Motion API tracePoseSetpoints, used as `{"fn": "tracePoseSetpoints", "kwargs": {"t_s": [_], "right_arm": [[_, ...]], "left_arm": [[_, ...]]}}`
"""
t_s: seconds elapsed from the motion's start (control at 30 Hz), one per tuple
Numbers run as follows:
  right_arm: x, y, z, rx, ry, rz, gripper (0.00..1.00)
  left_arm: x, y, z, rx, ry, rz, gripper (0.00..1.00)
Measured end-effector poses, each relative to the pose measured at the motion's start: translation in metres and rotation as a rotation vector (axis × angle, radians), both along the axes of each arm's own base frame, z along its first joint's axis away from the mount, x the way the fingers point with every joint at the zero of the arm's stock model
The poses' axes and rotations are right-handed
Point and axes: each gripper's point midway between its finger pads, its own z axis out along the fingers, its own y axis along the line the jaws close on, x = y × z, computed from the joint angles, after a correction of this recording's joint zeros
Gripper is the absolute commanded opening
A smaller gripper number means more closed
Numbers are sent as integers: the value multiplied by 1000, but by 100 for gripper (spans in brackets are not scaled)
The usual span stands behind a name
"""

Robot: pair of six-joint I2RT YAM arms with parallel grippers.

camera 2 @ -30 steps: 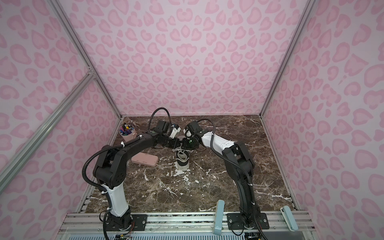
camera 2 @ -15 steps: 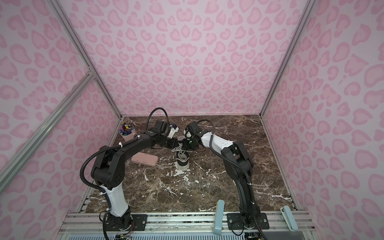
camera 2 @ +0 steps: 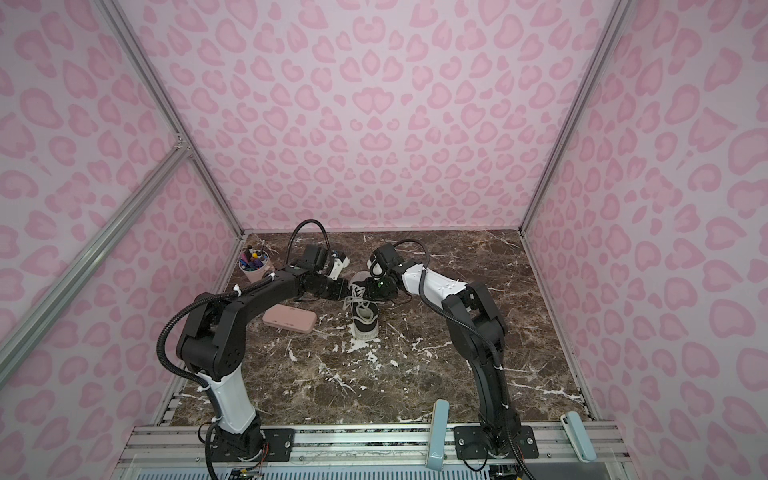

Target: Tie the shoes

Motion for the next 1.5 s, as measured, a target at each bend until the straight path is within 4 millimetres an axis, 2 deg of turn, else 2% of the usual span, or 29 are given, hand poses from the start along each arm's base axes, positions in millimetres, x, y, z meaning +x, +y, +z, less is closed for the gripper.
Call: {"fn": "tracePoseSetpoints", "kwargs": {"t_s": [0.57,0.6,0.67,0.7,0.73,0.97,1.07,1.1,1.17,1.23,1.33,1.43,1.5], "right_arm": [[-1,0,-1,-1,3,0,27],[-1,0,-1,-1,3,0,27],[-1,0,-1,1,4,1,30],[-1,0,-1,3,4,1,33],[-1,0,0,5,3,2,36],[-1,3,27,49,-31,7,43],[-1,3,38,62,-49,6,51],[0,2,43,68,-59,3,58],[-1,-4,53,79,-81,-5,96],[1,-15,63,87,-111,-28,98],[2,-43,72,82,-156,-75,98],[6,-78,82,60,-216,-145,98],[7,-106,88,33,-277,-201,98]], "left_arm": [[7,14,-6,35,-2,70,4],[7,14,-6,35,-2,70,9],[5,15,-7,34,-3,70,34],[4,15,-6,34,-4,70,87],[3,16,-5,31,-4,75,98],[10,28,19,8,-84,132,98],[9,41,32,-5,-151,182,98],[7,46,36,-8,-178,203,98],[1,58,45,-18,-253,243,98],[-8,73,54,-15,-334,290,98],[-14,94,77,5,-487,363,97],[-16,121,100,60,-625,456,97],[-20,138,105,100,-677,513,97]]}}
